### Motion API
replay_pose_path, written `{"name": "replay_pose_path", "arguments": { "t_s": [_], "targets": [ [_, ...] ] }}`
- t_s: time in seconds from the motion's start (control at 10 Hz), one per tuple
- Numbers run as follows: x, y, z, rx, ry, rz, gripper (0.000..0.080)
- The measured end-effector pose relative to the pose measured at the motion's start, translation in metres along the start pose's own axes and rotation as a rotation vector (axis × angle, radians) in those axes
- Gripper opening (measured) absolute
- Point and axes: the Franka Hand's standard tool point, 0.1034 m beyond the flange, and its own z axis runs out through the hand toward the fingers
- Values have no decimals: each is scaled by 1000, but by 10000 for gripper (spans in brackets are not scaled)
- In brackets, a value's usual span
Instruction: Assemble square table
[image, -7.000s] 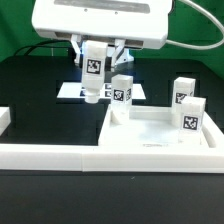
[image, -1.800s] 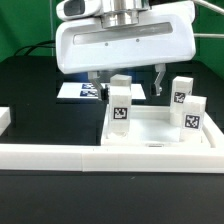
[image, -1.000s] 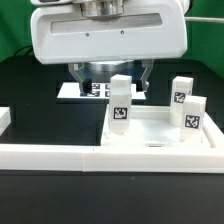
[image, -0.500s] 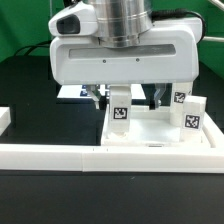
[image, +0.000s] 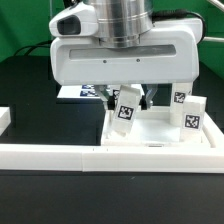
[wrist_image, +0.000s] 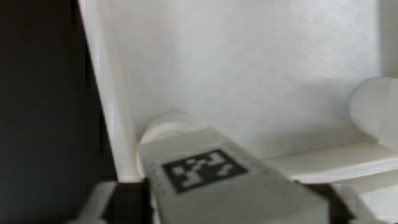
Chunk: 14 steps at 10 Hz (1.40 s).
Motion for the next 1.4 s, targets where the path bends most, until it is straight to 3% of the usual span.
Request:
{"name": "replay_pose_path", "arguments": {
  "t_s": [0.4, 0.6, 0.9, 1.1, 1.2, 1.4],
  "targets": [
    [0, 0, 0, 1, 0, 6, 286],
    [5, 0, 0, 10, 66, 188, 286],
    [6, -2, 0, 92, 61, 652, 287],
    [9, -1, 1, 179, 26, 944, 287],
    [11, 0, 1, 210, 19, 1035, 287],
    [11, -1, 0, 215, 9, 1121, 288]
  ]
}}
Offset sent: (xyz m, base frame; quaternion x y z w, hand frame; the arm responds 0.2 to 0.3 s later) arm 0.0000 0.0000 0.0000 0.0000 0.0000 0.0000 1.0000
